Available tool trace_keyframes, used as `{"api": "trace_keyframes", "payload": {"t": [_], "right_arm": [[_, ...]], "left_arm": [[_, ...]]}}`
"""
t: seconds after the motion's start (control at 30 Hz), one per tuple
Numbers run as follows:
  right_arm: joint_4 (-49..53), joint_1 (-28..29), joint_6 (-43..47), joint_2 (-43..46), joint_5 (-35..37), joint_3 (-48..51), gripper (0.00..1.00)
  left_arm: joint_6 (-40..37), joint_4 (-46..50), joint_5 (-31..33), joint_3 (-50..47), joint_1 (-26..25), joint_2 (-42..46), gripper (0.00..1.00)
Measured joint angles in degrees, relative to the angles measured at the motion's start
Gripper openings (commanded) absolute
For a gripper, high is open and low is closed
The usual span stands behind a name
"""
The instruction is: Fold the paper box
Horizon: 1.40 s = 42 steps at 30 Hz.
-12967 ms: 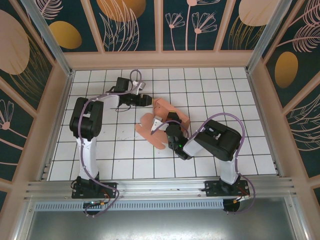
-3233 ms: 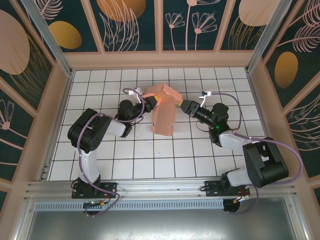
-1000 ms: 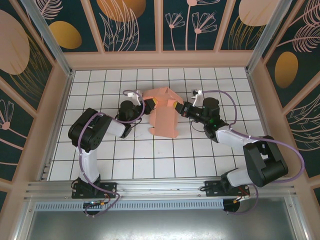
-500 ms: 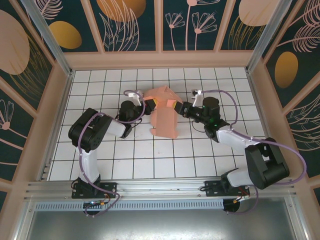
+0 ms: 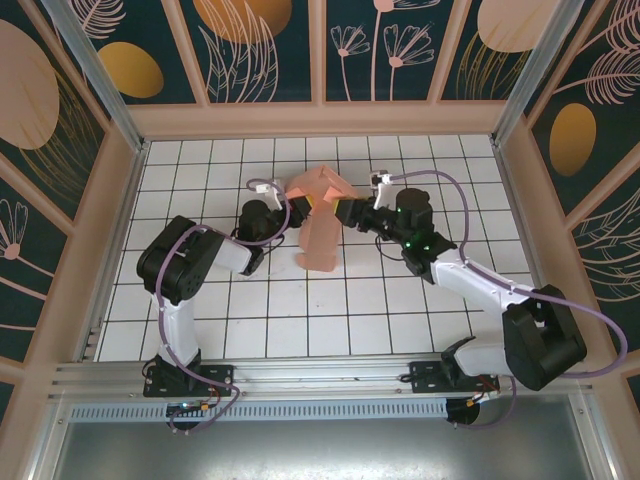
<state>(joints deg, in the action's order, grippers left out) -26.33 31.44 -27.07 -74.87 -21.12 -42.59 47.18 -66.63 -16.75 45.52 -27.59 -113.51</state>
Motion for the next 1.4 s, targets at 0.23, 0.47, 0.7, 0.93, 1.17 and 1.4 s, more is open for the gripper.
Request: {"api": "trace_keyframes", "payload": {"t": [0.23,0.47,0.7,0.93,1.17,1.4], "right_arm": [[2.64,0.92,4.24,3.93,5.88,-0.57,0.65],[4.31,0.68,5.86,10.25,11.21,0.07,0.7],[7.76,0.92,7.74,15.34,14.47,-1.33,0.68],[14.16,6.45,11.65,9.35,19.37,-13.55,0.68],[25.79,11.72,14.23,-5.18,23.08,-31.34,0.61],[39.82,12.85,10.4,-18.4,25.22,-45.77,0.58]], "left_arm": [[-0.31,1.79,0.85,0.2,0.04,0.39,0.0],[-0.42,3.17,2.08,0.17,-0.11,0.46,0.0],[-0.44,3.63,4.76,0.13,-0.17,0.44,0.0],[-0.46,5.01,8.85,0.13,-0.17,0.44,0.0],[-0.59,7.96,13.11,0.02,-0.17,0.87,0.0],[-0.63,12.94,17.38,0.02,-0.17,2.47,0.0]]}}
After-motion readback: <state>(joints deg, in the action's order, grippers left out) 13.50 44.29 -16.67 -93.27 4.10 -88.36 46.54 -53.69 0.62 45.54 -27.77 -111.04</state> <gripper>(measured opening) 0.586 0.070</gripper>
